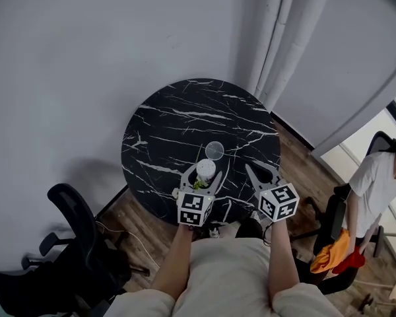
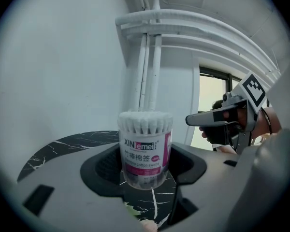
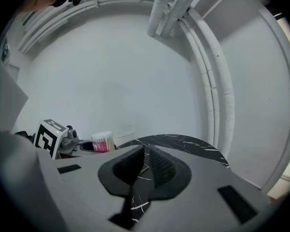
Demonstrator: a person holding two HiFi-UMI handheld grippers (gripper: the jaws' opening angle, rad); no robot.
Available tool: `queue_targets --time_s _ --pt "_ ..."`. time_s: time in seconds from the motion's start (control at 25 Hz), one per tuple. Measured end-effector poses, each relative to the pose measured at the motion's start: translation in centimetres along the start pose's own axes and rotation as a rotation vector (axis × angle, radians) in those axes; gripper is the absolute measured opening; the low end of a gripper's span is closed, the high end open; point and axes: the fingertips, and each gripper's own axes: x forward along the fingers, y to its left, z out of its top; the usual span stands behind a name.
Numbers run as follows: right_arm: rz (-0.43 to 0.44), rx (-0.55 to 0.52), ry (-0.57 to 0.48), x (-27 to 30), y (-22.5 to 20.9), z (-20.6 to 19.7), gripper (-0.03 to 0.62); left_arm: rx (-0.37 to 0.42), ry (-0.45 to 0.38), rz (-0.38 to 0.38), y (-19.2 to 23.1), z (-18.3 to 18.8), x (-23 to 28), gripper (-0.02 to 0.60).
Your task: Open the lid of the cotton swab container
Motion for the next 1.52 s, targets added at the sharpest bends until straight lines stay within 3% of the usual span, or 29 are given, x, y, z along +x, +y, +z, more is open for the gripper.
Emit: queue_targets --time_s 0.36,1.52 --pt "0.006 0.016 0.005 0.3 0.0 -0.2 0.034 0.004 0.002 -0.01 0.0 -0.1 0.3 0.265" --pt "0.004 -0.002 0.052 0.6 -0.2 -1.2 0.034 0.049 0.026 -0.052 -0.7 -0.4 0.9 0.265"
